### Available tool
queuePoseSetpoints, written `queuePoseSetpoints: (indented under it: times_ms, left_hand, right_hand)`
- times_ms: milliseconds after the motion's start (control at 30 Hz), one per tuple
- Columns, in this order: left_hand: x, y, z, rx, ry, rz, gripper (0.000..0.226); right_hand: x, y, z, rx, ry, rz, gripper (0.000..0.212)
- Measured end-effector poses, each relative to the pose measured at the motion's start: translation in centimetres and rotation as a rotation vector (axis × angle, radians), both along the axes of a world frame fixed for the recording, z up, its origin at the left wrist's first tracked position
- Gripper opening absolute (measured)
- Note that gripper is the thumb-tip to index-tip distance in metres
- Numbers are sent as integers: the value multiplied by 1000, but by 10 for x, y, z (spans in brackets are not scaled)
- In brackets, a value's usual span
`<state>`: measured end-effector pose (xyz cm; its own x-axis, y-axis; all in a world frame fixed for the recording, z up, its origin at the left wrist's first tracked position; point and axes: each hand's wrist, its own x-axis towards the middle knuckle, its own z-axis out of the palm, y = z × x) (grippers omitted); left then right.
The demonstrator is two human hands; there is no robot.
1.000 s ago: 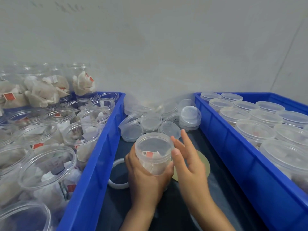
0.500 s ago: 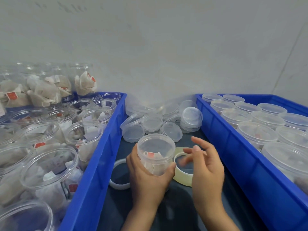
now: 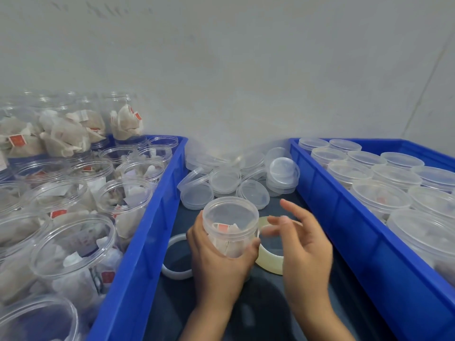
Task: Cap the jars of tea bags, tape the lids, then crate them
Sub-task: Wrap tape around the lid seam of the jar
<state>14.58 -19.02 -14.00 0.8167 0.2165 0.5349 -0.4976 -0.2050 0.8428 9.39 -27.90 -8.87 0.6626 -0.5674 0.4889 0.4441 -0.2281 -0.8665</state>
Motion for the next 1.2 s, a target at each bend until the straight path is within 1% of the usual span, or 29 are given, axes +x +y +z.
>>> queuePoseSetpoints:
  times_ms: [67,100,267,333,367,433,500,567,700,833,867,900,1000,1033,1100,1200]
  left_hand:
    - [-1,0,1,-6,1,-1,101]
    - [-1,0,1,-10,-2,0,101]
    - [-1,0,2,-5,-8,2,100]
    - [-2,0,6,-28,-1,4,99]
    - [-3,0,8,-37,-2,9,99]
    - [-4,-1,10,-43,-8,18,99]
    - [-5,-1,10,-32,-14,22,99]
    - [-4,0,9,-24,-9,18,100]
    - [-2,1,6,-26,15,1,101]
    - [-2,1,7,-30,19,-12,97]
    - [-3,2,8,-34,21,-19,96]
    - [-3,2,8,-37,25,-27,95]
    - [-6,3,9,-27,48,-72,94]
    - [-6,3,9,-20,60,-86,92]
    - [-8,4,11,1,67,-109,91]
    - [-9,5,14,36,46,-115,94]
  right_hand:
    - [-1,-3,4,81,-33,-19,29]
    - [0,-3,5,78,-24,1,30]
    - [7,2,-4,23,92,172,45]
    - [8,3,-8,-22,143,239,43]
    - [9,4,-9,-77,169,249,40]
    - [8,5,-7,-217,212,212,37]
    - [7,6,-5,-273,193,152,33]
    - [6,4,-7,-252,131,105,31]
    - [7,3,-11,-88,92,112,23]
    - [6,6,-11,-130,96,86,24]
    - [6,6,-10,-146,101,87,27]
    - [7,6,-10,-152,116,106,35]
    - [9,2,-8,-124,194,266,73]
    - [9,1,-7,-113,202,325,82]
    - [9,-1,-5,-101,187,413,94]
    - [6,-2,-2,-98,144,399,98]
